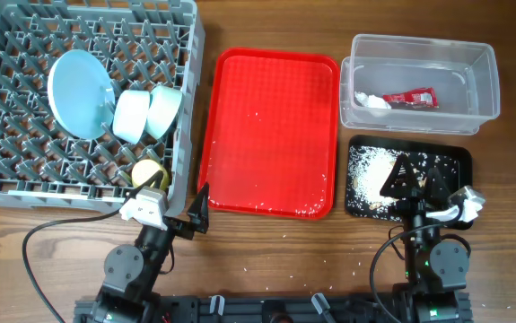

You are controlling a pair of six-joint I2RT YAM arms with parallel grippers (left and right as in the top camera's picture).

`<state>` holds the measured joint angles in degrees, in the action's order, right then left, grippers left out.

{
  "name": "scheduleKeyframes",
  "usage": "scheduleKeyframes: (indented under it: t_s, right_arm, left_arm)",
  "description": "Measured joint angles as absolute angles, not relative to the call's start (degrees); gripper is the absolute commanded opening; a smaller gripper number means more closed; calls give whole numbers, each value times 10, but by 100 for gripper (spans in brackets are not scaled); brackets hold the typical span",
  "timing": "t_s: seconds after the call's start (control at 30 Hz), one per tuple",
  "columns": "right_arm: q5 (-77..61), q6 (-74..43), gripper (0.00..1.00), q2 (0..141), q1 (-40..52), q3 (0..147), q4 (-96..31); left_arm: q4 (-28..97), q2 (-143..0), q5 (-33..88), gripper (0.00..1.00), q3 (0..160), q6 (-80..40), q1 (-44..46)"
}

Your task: Sort waste into correct bins and load items into the dishwasher rack

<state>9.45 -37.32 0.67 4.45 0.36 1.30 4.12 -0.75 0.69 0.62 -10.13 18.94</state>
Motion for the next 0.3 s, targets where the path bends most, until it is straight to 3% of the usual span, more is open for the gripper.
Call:
scheduleKeyframes:
  t_s: [0.3]
  right_arm:
    - [95,-373,100,7,44,4,13]
  left_arm:
    - [41,-8,7,100,6,-101,189]
